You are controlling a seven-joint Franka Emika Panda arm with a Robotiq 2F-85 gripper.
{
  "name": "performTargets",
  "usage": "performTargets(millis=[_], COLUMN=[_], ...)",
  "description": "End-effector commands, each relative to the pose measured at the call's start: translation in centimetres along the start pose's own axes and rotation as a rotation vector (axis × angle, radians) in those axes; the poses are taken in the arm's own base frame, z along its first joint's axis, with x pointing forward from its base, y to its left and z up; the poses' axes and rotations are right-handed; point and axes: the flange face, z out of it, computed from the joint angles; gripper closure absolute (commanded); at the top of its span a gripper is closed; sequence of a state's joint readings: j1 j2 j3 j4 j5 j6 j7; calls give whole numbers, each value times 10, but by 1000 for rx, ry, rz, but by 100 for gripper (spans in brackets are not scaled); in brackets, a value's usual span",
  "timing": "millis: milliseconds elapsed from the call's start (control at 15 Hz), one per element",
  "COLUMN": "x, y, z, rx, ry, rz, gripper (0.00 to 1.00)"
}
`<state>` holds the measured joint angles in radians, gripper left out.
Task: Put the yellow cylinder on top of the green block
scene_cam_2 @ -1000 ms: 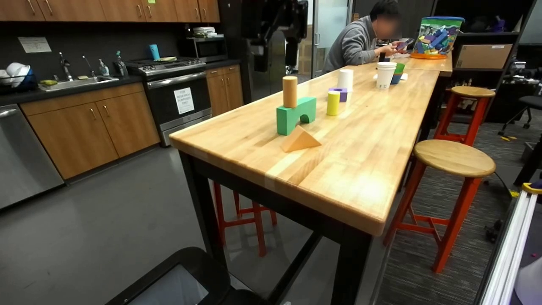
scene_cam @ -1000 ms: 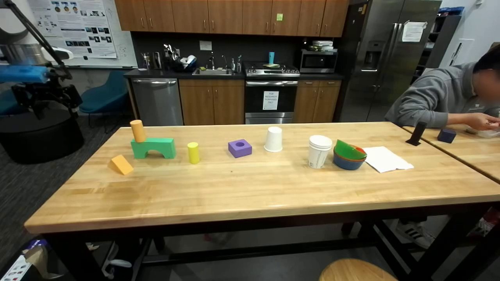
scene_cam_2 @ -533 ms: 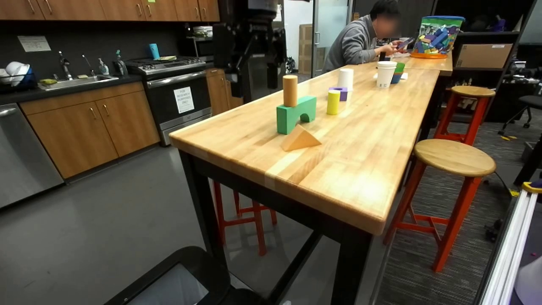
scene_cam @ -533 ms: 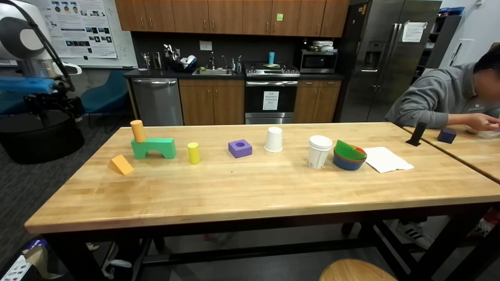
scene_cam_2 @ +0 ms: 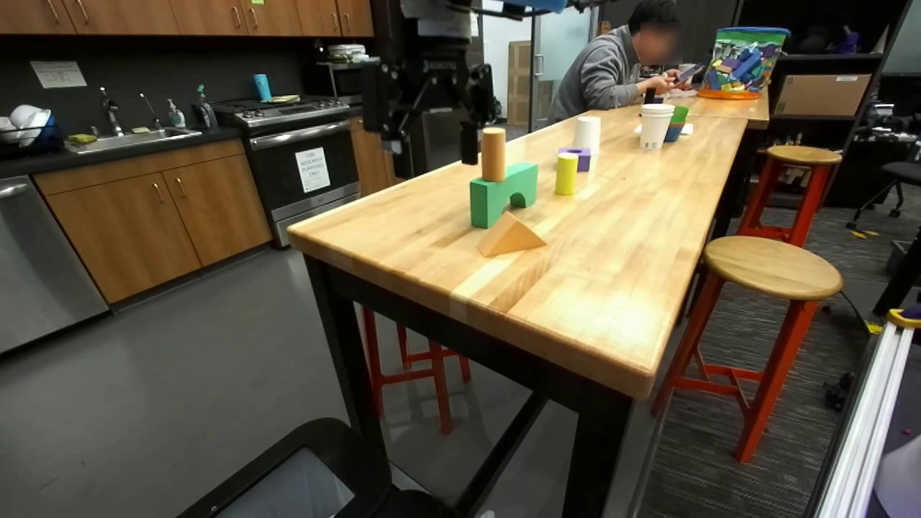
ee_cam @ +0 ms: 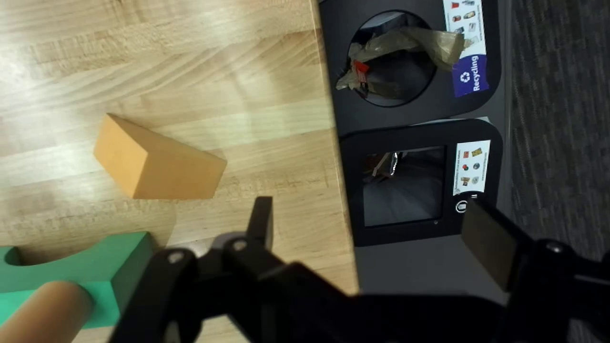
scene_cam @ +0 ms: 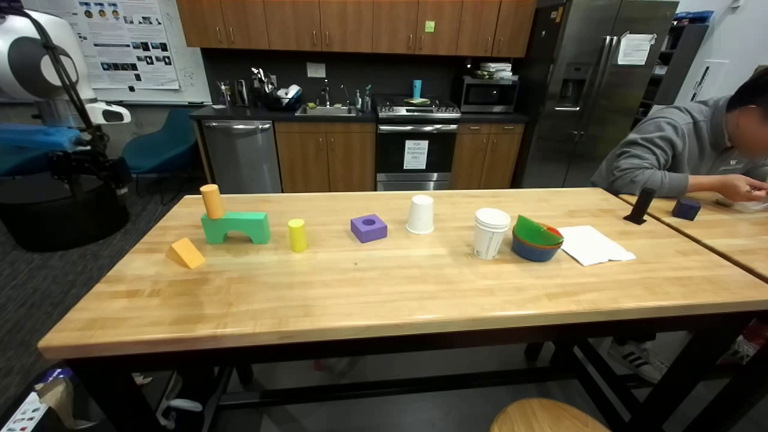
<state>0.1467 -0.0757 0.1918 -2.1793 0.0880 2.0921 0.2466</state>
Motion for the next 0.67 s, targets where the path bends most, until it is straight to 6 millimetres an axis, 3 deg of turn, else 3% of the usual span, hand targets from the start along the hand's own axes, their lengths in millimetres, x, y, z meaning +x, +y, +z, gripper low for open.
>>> performTargets(millis=[0,600], x=[0,-6], y=[4,45], z=[0,12], rx=[0,-7], ry=[32,14], rz=[18,129], gripper=[0,0])
